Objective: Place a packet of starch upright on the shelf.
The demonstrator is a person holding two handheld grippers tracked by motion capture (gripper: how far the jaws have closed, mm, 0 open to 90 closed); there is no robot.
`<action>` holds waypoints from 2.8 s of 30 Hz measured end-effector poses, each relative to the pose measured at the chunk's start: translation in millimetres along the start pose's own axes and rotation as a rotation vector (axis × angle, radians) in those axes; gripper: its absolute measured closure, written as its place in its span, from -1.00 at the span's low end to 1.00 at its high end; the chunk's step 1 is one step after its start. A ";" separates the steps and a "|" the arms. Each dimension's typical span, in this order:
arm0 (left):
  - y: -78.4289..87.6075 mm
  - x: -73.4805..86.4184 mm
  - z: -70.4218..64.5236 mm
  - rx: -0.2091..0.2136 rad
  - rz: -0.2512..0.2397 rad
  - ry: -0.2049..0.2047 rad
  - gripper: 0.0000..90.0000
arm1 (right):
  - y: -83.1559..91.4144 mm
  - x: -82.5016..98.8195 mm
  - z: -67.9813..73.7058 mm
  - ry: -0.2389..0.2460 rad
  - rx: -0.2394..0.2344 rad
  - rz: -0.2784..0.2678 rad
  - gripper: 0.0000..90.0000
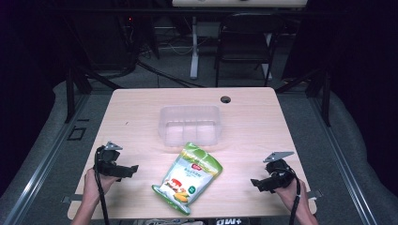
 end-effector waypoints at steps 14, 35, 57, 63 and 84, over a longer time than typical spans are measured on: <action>-4.4 -3.5 -8.9 0.043 0.000 -0.003 -1.00 | -1.1 -0.2 2.0 0.003 -0.004 -0.002 -0.77; -9.6 -17.1 -37.9 0.127 -0.021 -0.013 -1.00 | -6.6 -4.0 3.8 0.026 -0.020 0.000 -0.76; -28.9 -43.6 -70.1 0.272 -0.031 -0.041 -1.00 | -4.9 -3.4 4.6 0.027 -0.005 0.008 -0.76; -34.2 -48.8 -76.4 0.305 -0.023 -0.049 -1.00 | -6.0 -2.5 5.0 0.024 -0.010 0.006 -0.76; -77.9 -65.9 -103.5 0.418 0.027 -0.066 -0.88 | -4.5 -0.9 3.0 0.019 -0.003 0.006 -0.76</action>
Point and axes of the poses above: each handheld gripper's, and its own axes: y roughly backward along the jaws, x roughly out of its underside, z roughly to its left, the point moved 1 cm from there along -y, roughly forward along the jaws, and after that the axes turned 9 degrees about -z, right-handed, at the moved point
